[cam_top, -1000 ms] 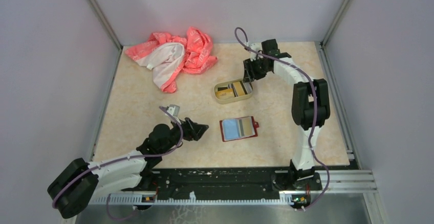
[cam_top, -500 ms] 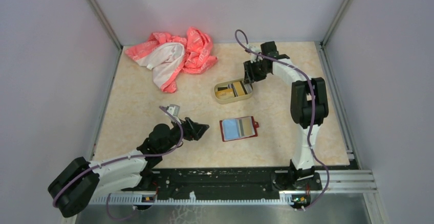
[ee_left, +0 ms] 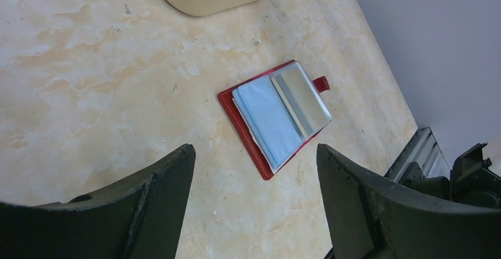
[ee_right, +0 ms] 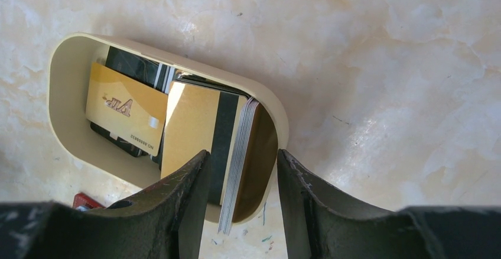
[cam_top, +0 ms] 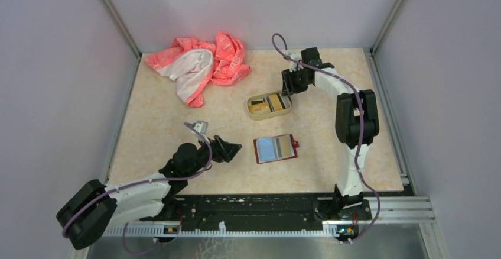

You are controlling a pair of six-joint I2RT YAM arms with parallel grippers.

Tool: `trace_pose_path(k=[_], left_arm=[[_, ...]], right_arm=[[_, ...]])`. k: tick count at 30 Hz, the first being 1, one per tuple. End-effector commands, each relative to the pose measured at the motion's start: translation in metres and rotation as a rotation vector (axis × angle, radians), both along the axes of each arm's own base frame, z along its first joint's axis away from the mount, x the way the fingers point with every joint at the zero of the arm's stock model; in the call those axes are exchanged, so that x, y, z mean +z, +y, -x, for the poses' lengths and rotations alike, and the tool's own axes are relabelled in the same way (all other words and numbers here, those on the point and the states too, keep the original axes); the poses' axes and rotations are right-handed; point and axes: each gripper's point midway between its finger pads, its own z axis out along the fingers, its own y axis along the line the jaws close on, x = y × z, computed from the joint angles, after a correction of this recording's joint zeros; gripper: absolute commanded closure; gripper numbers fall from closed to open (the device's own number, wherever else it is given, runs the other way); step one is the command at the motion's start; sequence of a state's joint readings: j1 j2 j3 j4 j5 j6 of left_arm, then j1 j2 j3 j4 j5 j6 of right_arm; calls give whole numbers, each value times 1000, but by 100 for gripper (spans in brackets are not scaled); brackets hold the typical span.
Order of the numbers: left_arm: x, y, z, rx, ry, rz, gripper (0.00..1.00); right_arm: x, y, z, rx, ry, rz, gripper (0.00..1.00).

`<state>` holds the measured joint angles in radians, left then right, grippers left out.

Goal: Put the credit cards into the card holder
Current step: Pick up the credit card from the storage box.

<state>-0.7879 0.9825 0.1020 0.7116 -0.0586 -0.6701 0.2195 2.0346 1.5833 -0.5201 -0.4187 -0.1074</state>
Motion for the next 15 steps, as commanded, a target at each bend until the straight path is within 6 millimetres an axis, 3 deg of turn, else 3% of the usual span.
trace_pose_path(k=[1, 8, 13, 15], left_arm=[[3, -2, 1, -12, -5, 30, 19], [1, -2, 2, -14, 3, 33, 19], [0, -2, 2, -13, 5, 38, 19], [0, -2, 3, -15, 6, 39, 19]], right_arm=[[5, -3, -8, -21, -28, -6, 55], [8, 0, -6, -8, -24, -20, 63], [13, 0, -5, -3, -39, -21, 64], [12, 1, -4, 2, -32, -25, 70]])
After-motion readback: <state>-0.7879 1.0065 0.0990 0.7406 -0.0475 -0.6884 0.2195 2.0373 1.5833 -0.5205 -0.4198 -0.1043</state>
